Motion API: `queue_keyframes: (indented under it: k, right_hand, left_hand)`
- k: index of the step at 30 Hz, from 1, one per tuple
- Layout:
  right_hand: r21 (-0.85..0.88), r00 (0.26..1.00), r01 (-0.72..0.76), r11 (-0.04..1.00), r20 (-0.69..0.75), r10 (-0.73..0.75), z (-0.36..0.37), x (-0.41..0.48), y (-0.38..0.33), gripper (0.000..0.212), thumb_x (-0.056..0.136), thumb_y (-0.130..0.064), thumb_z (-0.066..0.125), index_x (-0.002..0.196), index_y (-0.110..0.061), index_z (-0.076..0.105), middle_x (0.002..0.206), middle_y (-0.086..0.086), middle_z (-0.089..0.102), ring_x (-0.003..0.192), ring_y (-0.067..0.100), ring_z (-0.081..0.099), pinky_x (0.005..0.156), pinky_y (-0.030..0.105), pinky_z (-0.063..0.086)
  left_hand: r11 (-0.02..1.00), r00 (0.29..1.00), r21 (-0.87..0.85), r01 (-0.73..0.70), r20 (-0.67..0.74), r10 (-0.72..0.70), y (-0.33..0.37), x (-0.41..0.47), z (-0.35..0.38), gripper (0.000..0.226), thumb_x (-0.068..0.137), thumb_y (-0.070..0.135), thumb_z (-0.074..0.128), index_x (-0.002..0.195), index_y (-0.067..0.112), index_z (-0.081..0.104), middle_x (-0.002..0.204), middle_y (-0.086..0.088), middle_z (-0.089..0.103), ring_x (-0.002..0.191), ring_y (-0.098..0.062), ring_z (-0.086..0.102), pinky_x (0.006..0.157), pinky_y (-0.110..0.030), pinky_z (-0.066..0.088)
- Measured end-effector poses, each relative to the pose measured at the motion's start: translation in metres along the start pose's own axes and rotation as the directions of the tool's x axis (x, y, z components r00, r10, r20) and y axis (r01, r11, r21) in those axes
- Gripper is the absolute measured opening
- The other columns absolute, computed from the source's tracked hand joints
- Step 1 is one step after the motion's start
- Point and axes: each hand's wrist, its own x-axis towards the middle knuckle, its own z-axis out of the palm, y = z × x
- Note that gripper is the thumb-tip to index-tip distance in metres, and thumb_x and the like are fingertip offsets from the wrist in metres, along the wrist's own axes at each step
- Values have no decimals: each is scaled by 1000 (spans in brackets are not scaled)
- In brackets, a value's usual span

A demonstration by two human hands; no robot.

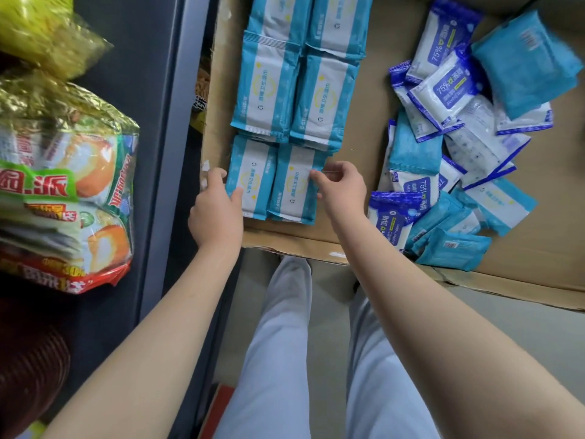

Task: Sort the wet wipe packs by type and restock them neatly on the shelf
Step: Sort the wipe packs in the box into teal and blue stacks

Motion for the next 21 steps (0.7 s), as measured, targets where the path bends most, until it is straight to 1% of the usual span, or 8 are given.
queue_keyframes:
  k: [2,4,7,11,14,17,19,21]
  right_hand:
    - [-2,1000,20,1000,-21,-20,-10,-2,-1,20,86,-26,76,99,-20,62,87,-8,65,90,14,66,84,44,58]
    - [-14,997,63,998,-33,-63,-26,-7,-1,19,87,-27,75,99,-18,63,88,-10,65,88,9,65,83,43,59]
    - [8,989,122,993,-80,-121,-62,-13,3,16,87,-26,74,99,-19,65,92,-12,66,89,6,64,85,42,58]
    - [24,976,145,989,-165,-140,-122,-11,11,16,90,-27,71,103,-20,65,96,-12,66,88,3,63,87,39,57]
    - [-22,955,140,990,-262,-141,-168,1,22,21,91,-26,70,109,-17,63,103,-7,66,90,5,61,90,34,53]
    - [-121,934,103,987,-330,-138,-211,19,41,30,90,-27,70,116,-14,62,117,0,63,106,13,57,97,31,45]
    - [-229,931,52,972,-340,-130,-238,32,55,40,90,-29,70,125,-14,59,128,3,58,119,17,52,102,28,39]
    - [-320,943,-6,947,-318,-101,-261,44,67,52,89,-31,70,135,-15,53,138,3,53,129,21,47,107,32,35]
  left_hand:
    - [1000,999,12,-18,-27,18,4,-7,-2,32,99,32,55,126,18,49,125,-5,63,104,-27,63,64,-31,37]
    - [999,997,14,-43,-68,44,12,-15,-3,30,98,31,56,124,18,51,124,-5,62,106,-27,60,66,-34,41]
    - [992,991,-86,-89,-102,80,33,-27,1,29,98,29,57,124,17,55,125,-3,62,113,-26,56,80,-39,47]
    - [937,978,-281,-208,-36,207,79,-39,18,28,97,27,58,123,19,56,125,2,60,114,-18,54,89,-35,46]
    - [882,951,-388,-269,38,307,123,-43,40,31,95,27,62,123,17,58,126,1,58,114,-16,54,91,-28,43]
    - [855,932,-476,-208,169,321,168,-44,67,38,92,30,66,127,17,57,126,1,58,114,-14,55,93,-24,42]
    - [871,927,-473,-131,252,277,193,-41,84,43,91,35,67,128,18,55,127,1,55,109,-11,54,92,-26,44]
    - [881,926,-469,-69,299,232,212,-38,99,44,90,36,67,127,16,53,128,-2,52,105,-12,53,92,-28,45]
